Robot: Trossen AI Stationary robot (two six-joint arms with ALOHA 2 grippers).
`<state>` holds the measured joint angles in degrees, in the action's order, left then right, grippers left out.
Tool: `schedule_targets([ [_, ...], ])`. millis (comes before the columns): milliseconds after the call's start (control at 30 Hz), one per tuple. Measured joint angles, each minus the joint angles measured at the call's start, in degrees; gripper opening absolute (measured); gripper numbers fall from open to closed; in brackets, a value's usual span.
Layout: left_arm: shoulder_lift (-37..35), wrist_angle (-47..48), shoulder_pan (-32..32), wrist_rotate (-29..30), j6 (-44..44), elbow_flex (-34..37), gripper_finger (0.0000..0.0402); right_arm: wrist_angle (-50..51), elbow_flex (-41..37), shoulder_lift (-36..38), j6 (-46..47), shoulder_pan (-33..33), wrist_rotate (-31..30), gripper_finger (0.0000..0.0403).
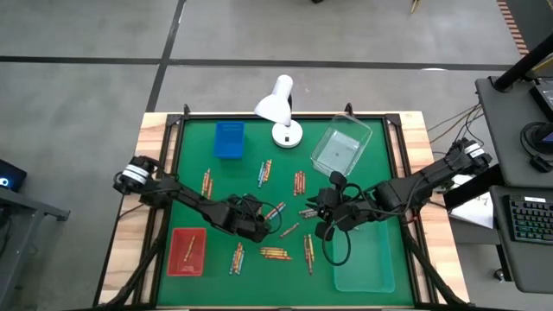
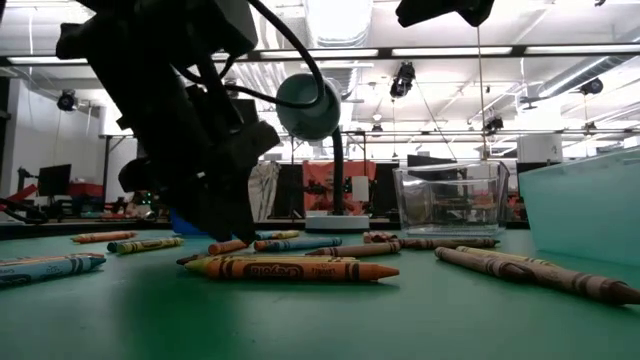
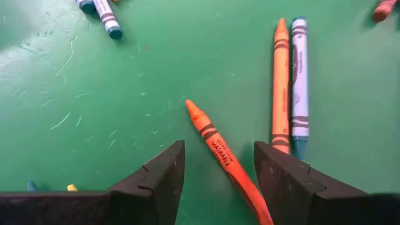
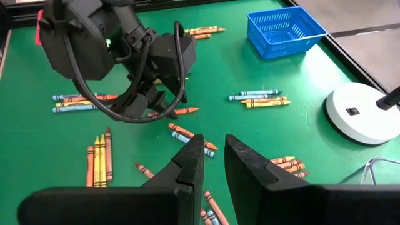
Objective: Sort crayons
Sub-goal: Put the orange crayon into the transparent bin
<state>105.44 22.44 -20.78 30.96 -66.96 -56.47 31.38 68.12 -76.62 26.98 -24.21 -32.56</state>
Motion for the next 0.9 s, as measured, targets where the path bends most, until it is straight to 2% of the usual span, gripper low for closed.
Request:
schedule_targets([
  [200,0.2,0.0,0.0,0.0,0.0,0.0,0.0148,-0.1,0.0,-0.3,0.0,0.0,0.0,0.0054],
  [600,0.2,0.0,0.0,0.0,0.0,0.0,0.0044,-0.1,-0.2,-0.4,0.0,0.0,0.0,0.0054],
  [900,-0.5,0.1,0.0,0.7,0.8,0.0,0.0002,-0.2,-0.5,-0.4,0.0,0.0,0.0,0.0054],
])
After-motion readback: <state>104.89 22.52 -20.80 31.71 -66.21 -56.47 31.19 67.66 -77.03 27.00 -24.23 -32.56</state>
